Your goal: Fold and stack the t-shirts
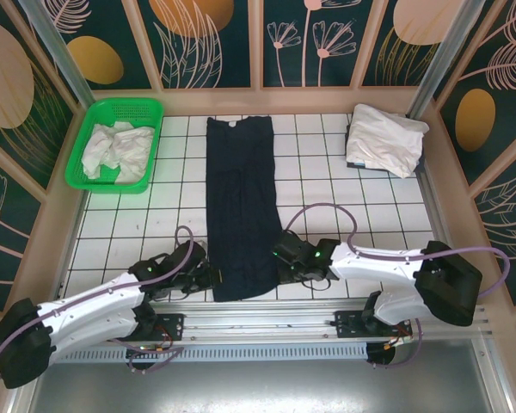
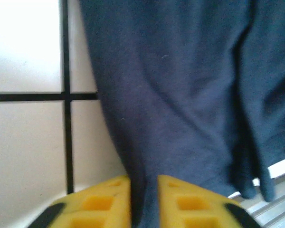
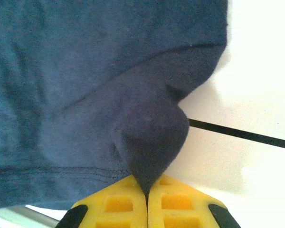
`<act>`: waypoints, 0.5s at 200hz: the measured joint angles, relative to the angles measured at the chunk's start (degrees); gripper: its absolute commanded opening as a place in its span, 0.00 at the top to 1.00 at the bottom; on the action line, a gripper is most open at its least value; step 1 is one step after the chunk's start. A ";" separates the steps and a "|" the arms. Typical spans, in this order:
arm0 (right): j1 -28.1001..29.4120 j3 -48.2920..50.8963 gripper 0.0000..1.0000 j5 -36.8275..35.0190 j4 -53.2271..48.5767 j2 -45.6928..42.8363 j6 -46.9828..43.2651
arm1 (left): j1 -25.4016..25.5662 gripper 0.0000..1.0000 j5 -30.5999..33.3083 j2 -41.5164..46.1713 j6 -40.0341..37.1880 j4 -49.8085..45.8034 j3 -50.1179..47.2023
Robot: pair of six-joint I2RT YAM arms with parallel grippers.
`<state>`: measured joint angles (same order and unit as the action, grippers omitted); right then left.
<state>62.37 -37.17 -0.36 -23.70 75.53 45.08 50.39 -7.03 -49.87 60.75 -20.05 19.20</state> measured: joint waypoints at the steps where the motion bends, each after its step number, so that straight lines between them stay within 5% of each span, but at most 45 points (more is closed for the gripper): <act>1: -0.02 0.00 0.98 0.02 0.00 -0.07 0.00 | 0.00 0.65 0.04 0.02 -0.13 -0.13 0.15; 36: -0.70 0.00 0.98 0.92 -0.02 -2.21 -0.02 | 1.09 0.48 2.03 -1.95 -0.28 -4.55 6.93; 100: -3.87 0.11 0.98 2.14 0.79 -2.64 -1.75 | 9.94 0.44 6.19 -5.22 4.11 -15.91 11.04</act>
<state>58.50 -37.06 1.78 -22.92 72.88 43.33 60.34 -0.84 -55.09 64.86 -35.97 30.24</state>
